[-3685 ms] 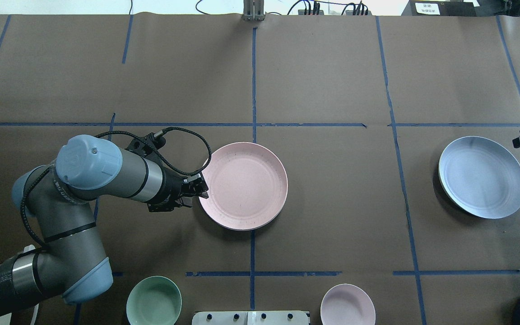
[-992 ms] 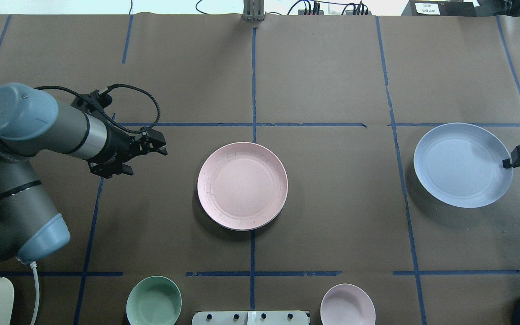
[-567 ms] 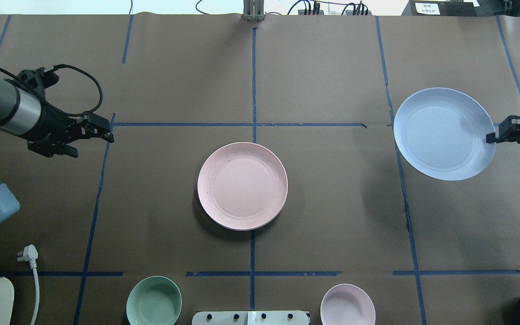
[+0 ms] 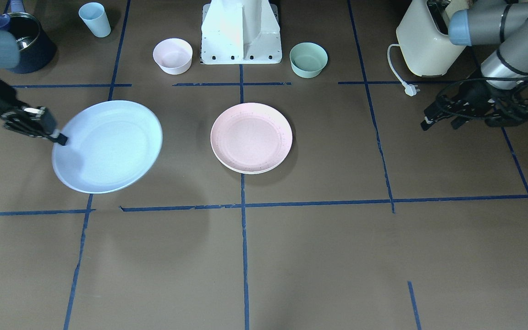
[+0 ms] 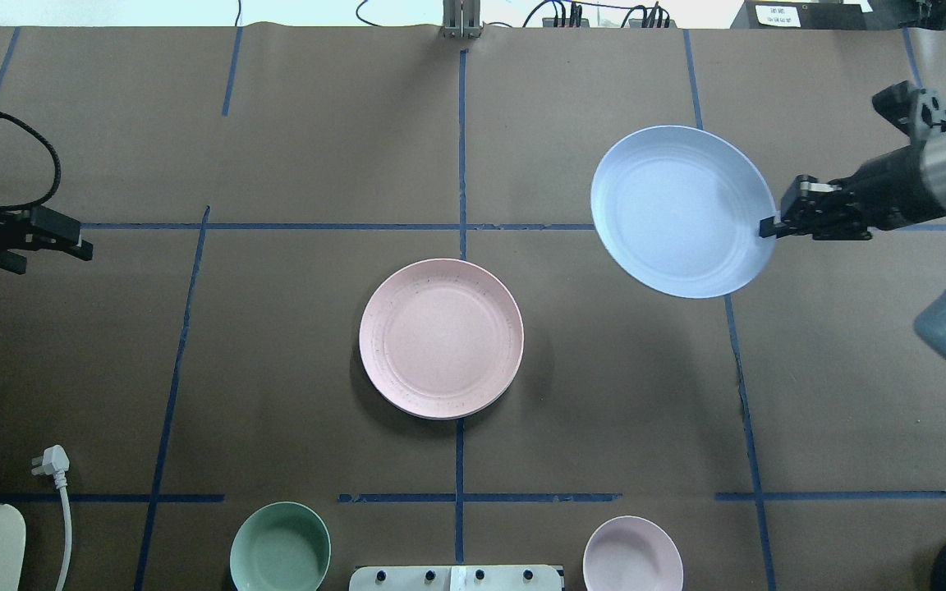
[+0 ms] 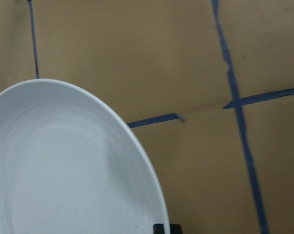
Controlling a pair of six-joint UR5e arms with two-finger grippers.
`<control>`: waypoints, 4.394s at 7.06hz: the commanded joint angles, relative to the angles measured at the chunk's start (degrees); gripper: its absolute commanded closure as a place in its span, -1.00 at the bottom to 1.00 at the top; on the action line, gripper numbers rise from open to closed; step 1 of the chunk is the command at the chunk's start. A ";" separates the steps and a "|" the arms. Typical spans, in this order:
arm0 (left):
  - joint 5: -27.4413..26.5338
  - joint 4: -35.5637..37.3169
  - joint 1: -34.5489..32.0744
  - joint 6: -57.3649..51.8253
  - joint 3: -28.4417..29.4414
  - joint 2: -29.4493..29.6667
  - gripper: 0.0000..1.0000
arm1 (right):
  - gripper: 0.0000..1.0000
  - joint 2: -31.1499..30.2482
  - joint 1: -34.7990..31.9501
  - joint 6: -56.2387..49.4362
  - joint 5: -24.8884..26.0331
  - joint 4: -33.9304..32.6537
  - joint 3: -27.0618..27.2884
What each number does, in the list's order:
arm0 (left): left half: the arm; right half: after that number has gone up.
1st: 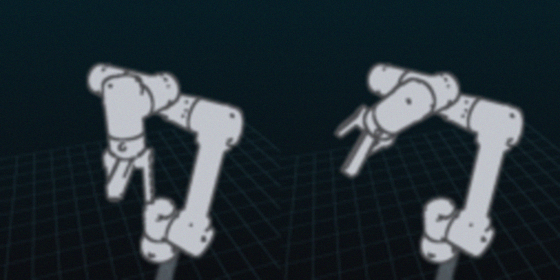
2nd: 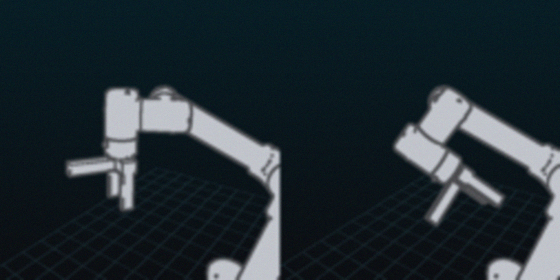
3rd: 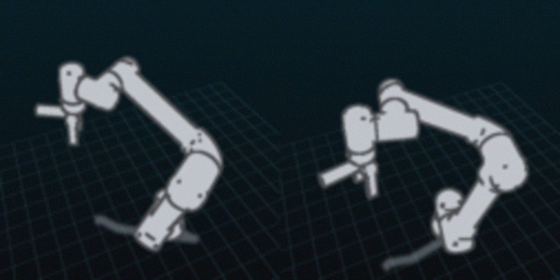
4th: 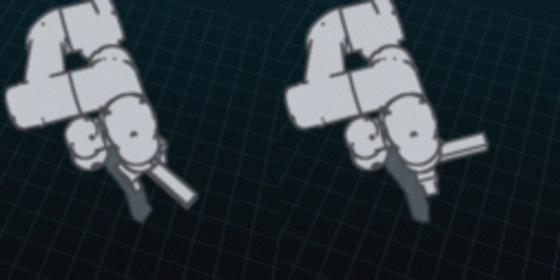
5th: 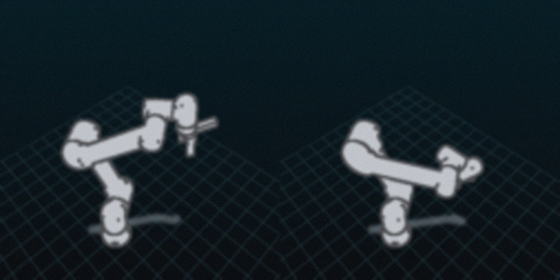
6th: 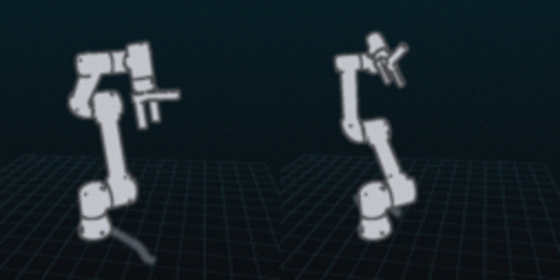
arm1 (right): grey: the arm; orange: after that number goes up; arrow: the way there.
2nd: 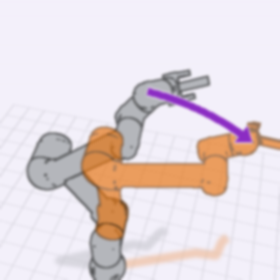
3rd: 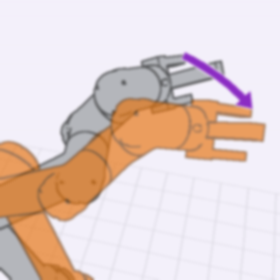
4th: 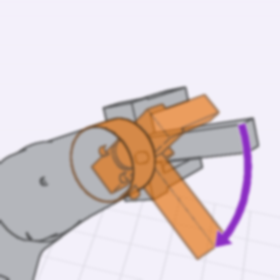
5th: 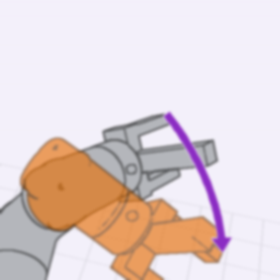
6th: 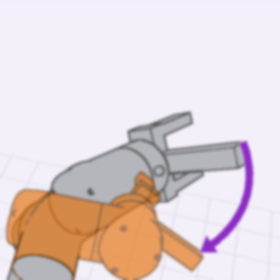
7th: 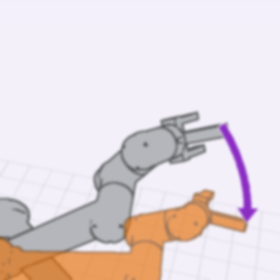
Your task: Stack three plates with pink and blue
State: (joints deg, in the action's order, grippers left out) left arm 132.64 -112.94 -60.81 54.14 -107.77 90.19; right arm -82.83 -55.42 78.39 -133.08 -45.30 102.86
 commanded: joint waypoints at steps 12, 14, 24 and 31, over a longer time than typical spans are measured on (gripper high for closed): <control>3.50 0.09 -12.05 -23.55 2.56 -9.16 -1.00 | 0.41 18.49 28.70 9.59 27.96 -19.39 -0.29; 3.50 0.00 -12.39 -23.90 3.17 -9.33 -1.00 | -1.00 18.76 28.53 9.59 27.96 -19.38 0.58; 3.15 23.12 -29.18 -58.53 8.44 -9.25 -1.00 | -1.00 0.60 -14.50 -63.11 2.22 -48.21 7.01; 3.59 22.86 -29.80 -54.25 13.54 -5.39 -1.00 | -1.00 -7.33 -31.15 -74.08 -2.19 -45.59 -6.53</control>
State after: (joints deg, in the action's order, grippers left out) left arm 136.17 -89.61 -90.68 -2.10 -95.30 84.19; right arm -88.63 -85.56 4.17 -135.52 -92.02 96.75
